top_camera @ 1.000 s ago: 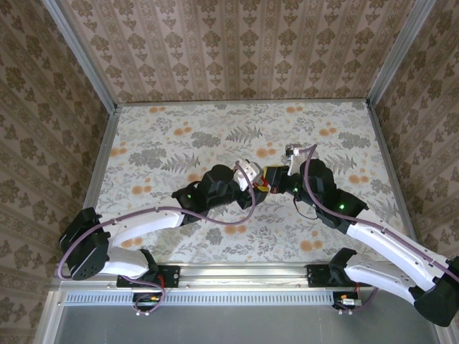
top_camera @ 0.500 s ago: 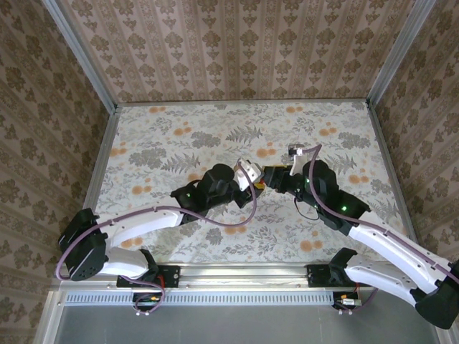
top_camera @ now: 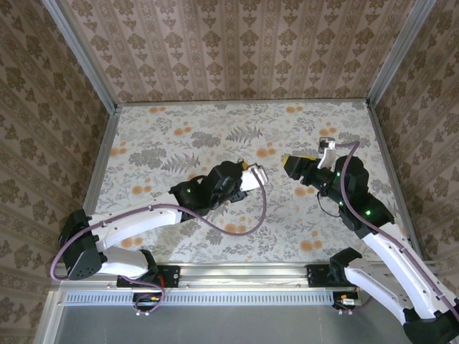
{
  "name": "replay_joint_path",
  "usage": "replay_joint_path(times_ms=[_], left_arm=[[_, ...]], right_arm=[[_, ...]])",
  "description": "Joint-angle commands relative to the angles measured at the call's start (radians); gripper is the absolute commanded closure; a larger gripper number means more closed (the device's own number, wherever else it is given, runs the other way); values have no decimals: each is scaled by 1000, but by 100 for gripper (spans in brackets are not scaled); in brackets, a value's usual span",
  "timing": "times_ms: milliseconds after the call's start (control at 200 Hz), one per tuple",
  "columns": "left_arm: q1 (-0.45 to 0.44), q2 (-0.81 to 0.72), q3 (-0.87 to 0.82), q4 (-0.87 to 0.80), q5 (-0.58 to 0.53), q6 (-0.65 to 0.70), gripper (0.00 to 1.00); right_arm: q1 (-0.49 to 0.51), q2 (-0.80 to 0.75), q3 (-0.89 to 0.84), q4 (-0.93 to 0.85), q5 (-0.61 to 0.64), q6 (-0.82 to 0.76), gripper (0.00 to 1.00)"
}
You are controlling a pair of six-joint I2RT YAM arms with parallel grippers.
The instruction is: Unlock with the key
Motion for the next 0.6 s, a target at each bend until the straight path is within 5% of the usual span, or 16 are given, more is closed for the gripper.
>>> replay_joint_path(times_ms=[0, 270, 595], left_arm=[[-47, -32, -34, 37, -170, 280, 76], [-113, 0, -226, 426, -395, 649, 76], [-150, 80, -362, 873, -470, 892, 76]], right_arm=[[-53, 27, 0, -5, -199, -2, 44], [-89, 102, -46, 87, -360, -1, 50], [-54, 130, -102, 74, -388, -90, 67]])
